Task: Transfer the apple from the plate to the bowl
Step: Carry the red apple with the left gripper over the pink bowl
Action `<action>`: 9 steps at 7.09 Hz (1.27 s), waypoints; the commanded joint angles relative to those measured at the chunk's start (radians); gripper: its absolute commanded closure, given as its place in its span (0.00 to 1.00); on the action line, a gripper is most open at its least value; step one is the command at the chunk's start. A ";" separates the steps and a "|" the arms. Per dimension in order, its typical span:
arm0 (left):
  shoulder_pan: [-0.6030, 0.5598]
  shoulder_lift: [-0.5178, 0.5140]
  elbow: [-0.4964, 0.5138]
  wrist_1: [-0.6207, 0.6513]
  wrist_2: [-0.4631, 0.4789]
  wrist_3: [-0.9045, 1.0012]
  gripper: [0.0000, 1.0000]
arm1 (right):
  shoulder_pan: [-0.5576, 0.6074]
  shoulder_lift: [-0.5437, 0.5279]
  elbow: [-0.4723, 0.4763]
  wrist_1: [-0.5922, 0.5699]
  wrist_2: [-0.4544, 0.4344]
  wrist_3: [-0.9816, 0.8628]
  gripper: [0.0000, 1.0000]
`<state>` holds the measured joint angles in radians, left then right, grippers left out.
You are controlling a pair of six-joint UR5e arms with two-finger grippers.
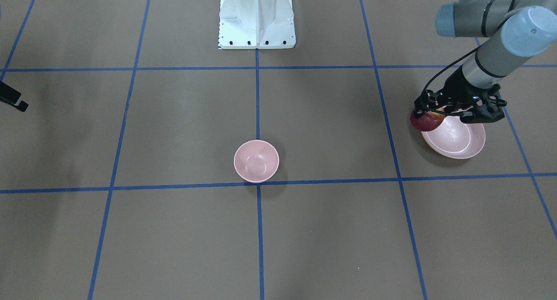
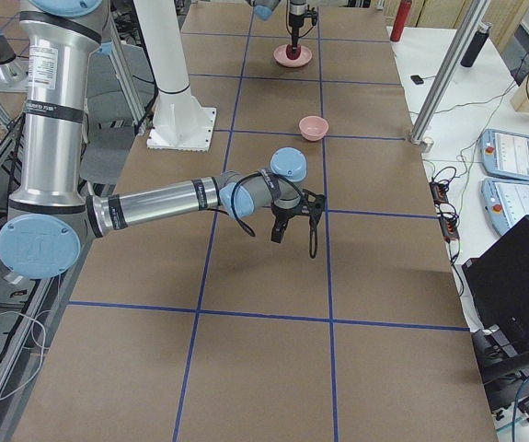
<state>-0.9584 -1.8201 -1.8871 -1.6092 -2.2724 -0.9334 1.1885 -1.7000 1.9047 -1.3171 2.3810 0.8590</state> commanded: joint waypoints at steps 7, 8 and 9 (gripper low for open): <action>0.299 -0.801 0.619 -0.009 0.310 -0.392 1.00 | 0.043 -0.050 -0.016 -0.002 -0.029 -0.173 0.00; 0.329 -0.800 0.631 -0.011 0.329 -0.392 1.00 | 0.046 -0.052 -0.021 -0.002 -0.036 -0.181 0.00; 0.348 -0.806 0.650 -0.014 0.373 -0.387 1.00 | 0.046 -0.055 -0.019 -0.002 -0.043 -0.192 0.00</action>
<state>-0.6374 -2.6126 -1.2719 -1.6161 -1.9418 -1.3245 1.2312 -1.7494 1.8868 -1.3190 2.3471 0.6893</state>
